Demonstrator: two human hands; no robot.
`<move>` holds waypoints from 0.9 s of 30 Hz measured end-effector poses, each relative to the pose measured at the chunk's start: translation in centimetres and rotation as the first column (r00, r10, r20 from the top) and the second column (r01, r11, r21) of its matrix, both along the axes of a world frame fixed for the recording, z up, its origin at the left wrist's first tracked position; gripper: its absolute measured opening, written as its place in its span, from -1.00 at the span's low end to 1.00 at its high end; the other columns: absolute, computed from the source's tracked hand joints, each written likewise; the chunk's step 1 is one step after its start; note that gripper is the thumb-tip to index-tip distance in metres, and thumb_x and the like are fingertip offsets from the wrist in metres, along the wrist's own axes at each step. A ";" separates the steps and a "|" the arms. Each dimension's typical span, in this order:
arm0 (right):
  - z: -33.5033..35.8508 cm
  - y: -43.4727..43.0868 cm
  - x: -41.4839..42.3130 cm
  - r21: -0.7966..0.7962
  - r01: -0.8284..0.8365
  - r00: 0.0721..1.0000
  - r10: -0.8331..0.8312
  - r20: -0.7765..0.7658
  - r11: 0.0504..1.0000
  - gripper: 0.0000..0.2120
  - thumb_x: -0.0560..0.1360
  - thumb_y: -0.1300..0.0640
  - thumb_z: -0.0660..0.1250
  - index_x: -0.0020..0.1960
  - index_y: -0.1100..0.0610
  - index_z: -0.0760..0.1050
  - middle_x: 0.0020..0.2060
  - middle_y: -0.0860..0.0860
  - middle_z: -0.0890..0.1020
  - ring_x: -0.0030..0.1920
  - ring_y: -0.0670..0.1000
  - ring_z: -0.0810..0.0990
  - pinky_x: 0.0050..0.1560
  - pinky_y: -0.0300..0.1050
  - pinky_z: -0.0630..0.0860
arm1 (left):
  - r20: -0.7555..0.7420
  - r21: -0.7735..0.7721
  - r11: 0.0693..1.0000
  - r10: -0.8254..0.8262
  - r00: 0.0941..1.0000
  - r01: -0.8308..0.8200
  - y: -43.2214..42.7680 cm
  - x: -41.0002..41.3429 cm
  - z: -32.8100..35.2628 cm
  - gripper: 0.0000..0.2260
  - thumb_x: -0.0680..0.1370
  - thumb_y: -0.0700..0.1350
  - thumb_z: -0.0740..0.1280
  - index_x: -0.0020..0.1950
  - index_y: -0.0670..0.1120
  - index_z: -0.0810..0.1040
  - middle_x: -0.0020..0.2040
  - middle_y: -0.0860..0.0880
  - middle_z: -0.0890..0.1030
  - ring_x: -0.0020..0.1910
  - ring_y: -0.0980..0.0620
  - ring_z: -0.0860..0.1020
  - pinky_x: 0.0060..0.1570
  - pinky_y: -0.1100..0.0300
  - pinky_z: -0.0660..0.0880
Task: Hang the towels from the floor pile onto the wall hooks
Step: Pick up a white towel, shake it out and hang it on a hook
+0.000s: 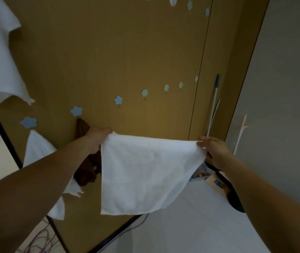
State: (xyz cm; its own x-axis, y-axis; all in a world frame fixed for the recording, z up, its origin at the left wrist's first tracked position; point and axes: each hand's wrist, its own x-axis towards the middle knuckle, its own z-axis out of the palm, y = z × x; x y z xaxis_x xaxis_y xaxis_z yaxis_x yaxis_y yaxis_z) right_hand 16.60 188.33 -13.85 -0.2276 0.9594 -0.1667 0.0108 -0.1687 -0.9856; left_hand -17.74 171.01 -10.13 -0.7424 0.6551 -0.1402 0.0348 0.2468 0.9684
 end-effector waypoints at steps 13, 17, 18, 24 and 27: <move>-1.0 2.3 -0.9 0.015 -0.075 0.994 0.074 0.086 0.997 -0.86 0.42 0.29 0.47 -0.03 0.17 0.63 -0.06 0.10 0.64 -0.19 0.04 0.57 -0.26 -0.18 0.51 | 0.075 -0.040 0.995 0.092 0.993 -0.089 -0.3 -0.1 -2.8 -0.87 0.56 -0.13 0.31 0.04 -0.15 0.56 -0.01 -0.12 0.57 -0.10 -0.07 0.52 -0.01 0.02 0.50; -1.2 2.7 -1.5 0.062 -0.133 0.991 0.134 -0.010 0.989 -0.80 0.49 0.29 0.39 0.08 0.11 0.64 0.04 0.00 0.62 0.01 0.04 0.58 -0.04 -0.11 0.56 | 0.172 -0.077 0.997 0.018 0.985 -0.005 -1.2 -0.1 -2.6 -0.77 0.45 -0.09 0.44 0.08 -0.11 0.59 0.05 -0.09 0.60 0.04 -0.08 0.54 0.00 0.03 0.52; -1.3 2.9 -1.6 0.073 -0.145 0.989 0.146 -0.012 0.987 -0.82 0.50 0.29 0.37 0.05 0.10 0.64 0.06 0.00 0.62 0.04 0.04 0.58 0.07 -0.06 0.55 | 0.168 -0.106 0.994 -0.021 0.986 0.039 -1.5 -0.2 -2.6 -0.72 0.42 -0.09 0.47 0.11 -0.10 0.59 0.07 -0.08 0.60 0.09 -0.08 0.53 0.02 0.04 0.51; -1.8 3.8 -2.4 0.144 -0.214 0.975 0.202 0.088 0.966 -0.81 0.54 0.31 0.30 -0.12 0.07 0.62 -0.02 -0.02 0.63 0.09 0.05 0.54 0.18 -0.06 0.43 | -0.048 -0.341 0.906 -0.281 0.958 0.249 -2.1 0.4 -2.4 -0.64 0.28 -0.18 0.58 0.05 -0.11 0.65 0.02 -0.06 0.65 0.05 -0.10 0.60 -0.03 0.12 0.54; -1.1 3.8 -2.8 0.188 -0.363 0.924 0.326 0.200 0.913 -0.93 0.53 0.22 0.35 -0.05 0.10 0.61 0.04 0.02 0.62 0.11 0.06 0.55 0.18 -0.04 0.47 | -0.190 -0.412 0.887 -0.307 0.933 0.208 -2.2 0.5 -2.4 -0.73 0.29 -0.16 0.59 -0.05 -0.13 0.66 -0.04 -0.09 0.66 -0.04 -0.06 0.62 -0.11 0.16 0.55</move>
